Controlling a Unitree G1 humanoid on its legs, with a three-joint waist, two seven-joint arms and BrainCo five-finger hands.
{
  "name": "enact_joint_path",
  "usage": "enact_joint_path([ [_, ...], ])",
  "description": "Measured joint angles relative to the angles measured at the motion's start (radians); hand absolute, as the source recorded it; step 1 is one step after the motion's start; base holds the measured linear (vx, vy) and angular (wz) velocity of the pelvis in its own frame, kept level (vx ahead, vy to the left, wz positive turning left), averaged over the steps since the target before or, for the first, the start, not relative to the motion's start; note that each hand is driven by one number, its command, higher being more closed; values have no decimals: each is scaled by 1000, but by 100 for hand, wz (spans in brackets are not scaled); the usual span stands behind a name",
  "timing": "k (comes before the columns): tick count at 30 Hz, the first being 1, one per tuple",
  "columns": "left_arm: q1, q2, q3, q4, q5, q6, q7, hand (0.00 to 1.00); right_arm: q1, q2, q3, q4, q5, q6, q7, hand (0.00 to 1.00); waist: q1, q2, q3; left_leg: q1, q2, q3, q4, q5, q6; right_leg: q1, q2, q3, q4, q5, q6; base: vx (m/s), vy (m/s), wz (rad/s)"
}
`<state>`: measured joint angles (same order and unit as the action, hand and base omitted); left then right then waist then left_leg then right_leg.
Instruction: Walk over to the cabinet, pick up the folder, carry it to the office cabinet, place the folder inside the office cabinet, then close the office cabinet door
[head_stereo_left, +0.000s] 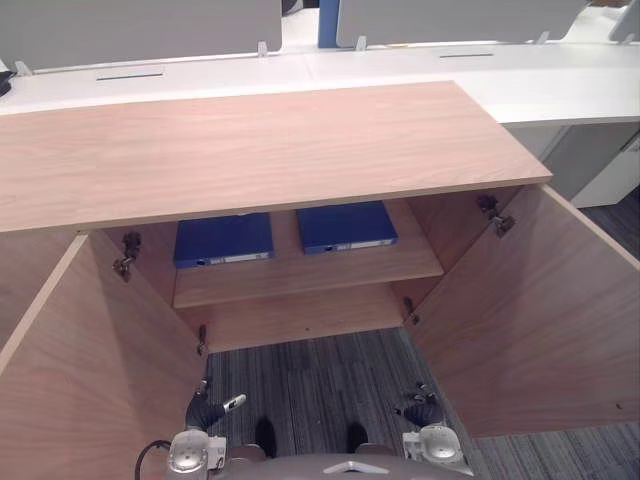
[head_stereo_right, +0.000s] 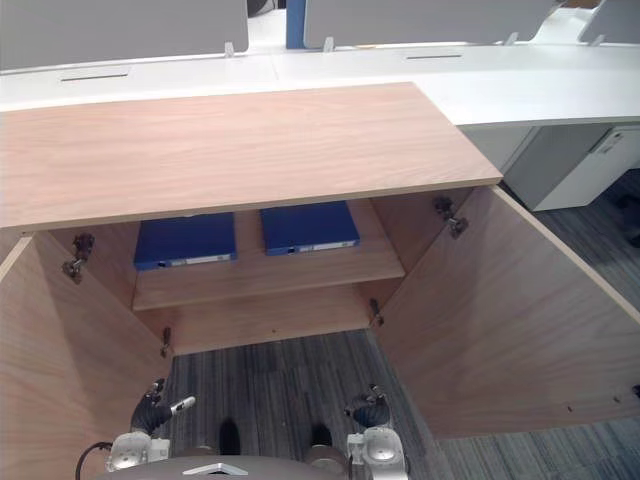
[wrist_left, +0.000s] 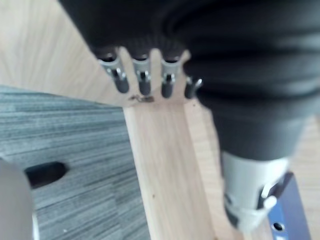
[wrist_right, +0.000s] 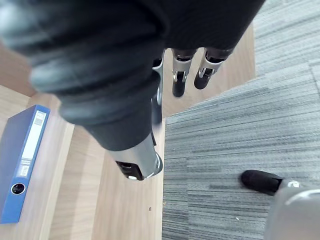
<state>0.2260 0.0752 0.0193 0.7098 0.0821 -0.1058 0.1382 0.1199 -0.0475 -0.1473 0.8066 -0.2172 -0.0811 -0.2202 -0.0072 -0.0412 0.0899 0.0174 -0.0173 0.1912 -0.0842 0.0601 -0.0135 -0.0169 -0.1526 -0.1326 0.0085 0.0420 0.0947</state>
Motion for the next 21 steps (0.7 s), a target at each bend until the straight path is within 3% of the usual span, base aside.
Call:
enact_joint_path([
  [10, -28, -1, 14, 81, 0, -2, 3, 0, -27, 3, -12, 76, 15, 19, 3, 0, 5, -6, 6, 24, 2, 46, 5, -1, 1, -38, 9, 73, 54, -14, 1, 11, 13, -20],
  [14, -72, 15, 51, 89, 0, -3, 10, 0, -44, 10, 17, 80, 12, 20, 13, 0, 7, -30, 35, -64, 15, 55, 84, -8, 24, -119, 1, 95, 130, -11, 23, 2, -4, -4],
  [16, -86, 22, 74, 86, -2, -3, 13, 0, -59, 15, 26, 77, 15, 19, 24, 0, -1, -19, 50, -93, 39, 53, 99, -1, 38, -145, 4, 78, 253, -90, -14, -18, -4, 21],
  [17, -86, 25, 78, 84, -2, -4, 18, 0, -65, 19, 27, 82, 13, 19, 24, 0, 2, -14, 52, -81, 44, 37, 103, 4, 30, -154, -7, 60, 423, -179, -20, 29, -51, 32],
  [18, -84, 27, 81, 84, -3, -4, 24, 0, -60, 22, 27, 87, 13, 19, 24, 0, 5, -17, 51, -77, 47, 29, 102, 9, 23, -141, -10, 60, 462, -204, -12, 50, -110, 38],
  [21, -84, 27, 96, 87, -20, -4, 37, 0, -68, 33, 29, 95, 13, 19, 24, 0, 35, -52, 30, -113, 50, -2, 106, 37, -8, -39, 2, 47, 268, -247, 11, -27, -186, 24],
])
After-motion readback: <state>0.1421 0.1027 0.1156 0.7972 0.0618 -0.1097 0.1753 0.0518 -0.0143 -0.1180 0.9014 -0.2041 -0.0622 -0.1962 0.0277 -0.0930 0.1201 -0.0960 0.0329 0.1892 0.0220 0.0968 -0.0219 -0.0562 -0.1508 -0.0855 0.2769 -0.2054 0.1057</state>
